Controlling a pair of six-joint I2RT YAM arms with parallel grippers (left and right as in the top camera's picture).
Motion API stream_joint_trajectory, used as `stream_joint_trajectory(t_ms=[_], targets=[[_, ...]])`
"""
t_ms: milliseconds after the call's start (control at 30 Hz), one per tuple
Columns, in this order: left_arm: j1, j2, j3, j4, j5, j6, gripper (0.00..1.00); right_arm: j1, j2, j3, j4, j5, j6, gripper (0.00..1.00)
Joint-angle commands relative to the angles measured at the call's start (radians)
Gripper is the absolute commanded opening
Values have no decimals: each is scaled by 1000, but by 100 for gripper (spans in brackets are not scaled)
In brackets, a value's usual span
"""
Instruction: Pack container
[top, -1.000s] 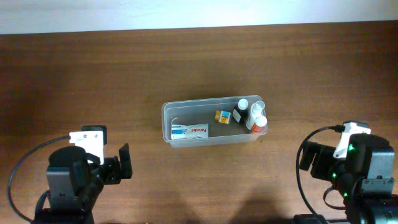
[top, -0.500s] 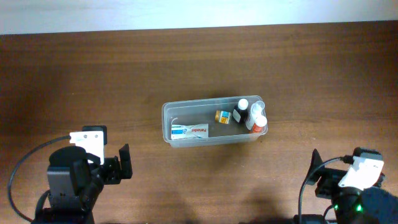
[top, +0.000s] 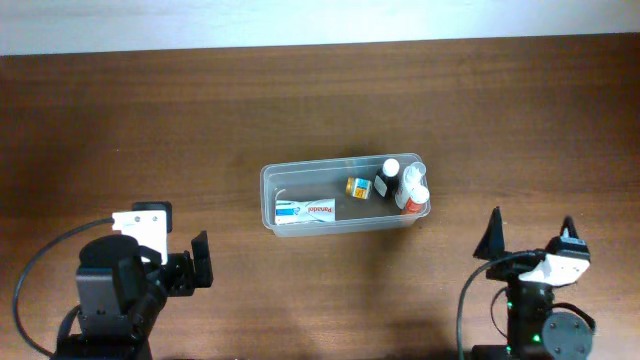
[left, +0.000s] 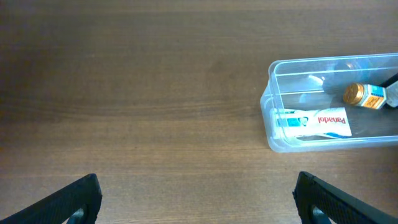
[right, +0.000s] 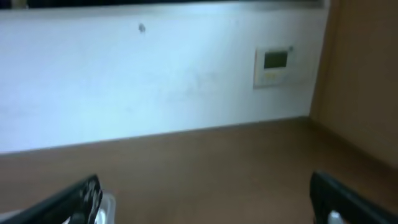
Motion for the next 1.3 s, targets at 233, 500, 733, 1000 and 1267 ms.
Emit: stream_joint_trajectory(t_ms=[233, 500, 733, 1000, 1267], targets=[[-3, -2, -7, 1, 4, -13, 100, 0, -17, -274, 157, -203, -60, 98], [-3, -2, -7, 1, 4, -13, 100, 1, -17, -274, 136, -215, -69, 98], [-3, -2, -7, 1, 4, -13, 99, 1, -17, -274, 137, -214, -63, 98], [-3, -2, -7, 1, 4, -13, 99, 1, -17, -274, 137, -214, -63, 98], [-3, -2, -7, 1, 4, -13, 99, 1, -17, -274, 137, -214, -63, 98]])
